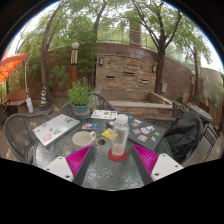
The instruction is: Pour water
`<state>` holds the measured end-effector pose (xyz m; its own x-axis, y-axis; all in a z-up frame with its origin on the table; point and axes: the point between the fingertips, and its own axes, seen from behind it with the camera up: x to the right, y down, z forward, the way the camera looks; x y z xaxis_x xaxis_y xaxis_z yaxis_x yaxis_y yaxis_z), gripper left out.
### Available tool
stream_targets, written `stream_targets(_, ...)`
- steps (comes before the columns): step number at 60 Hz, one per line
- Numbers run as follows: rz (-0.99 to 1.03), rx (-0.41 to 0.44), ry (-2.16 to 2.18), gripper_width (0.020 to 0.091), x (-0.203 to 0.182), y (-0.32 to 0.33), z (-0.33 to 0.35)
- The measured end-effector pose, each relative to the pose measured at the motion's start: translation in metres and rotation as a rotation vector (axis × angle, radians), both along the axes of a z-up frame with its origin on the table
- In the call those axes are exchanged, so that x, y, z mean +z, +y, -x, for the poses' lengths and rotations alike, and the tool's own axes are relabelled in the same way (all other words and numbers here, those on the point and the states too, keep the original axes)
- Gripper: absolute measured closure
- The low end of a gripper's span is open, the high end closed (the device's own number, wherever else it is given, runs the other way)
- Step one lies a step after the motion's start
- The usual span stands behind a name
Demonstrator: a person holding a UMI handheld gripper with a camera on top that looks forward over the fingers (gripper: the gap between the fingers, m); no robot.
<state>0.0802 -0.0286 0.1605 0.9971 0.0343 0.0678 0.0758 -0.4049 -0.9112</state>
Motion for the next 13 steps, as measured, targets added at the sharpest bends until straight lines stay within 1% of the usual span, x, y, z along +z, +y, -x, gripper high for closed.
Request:
stream_targets(8,-0.025,-0.012,-0.011,0.0268,0.059,-0.074,0.037)
stream_targets(13,-0.029,-0.027,-0.011,0.0271,0.089,-0.116,0.054)
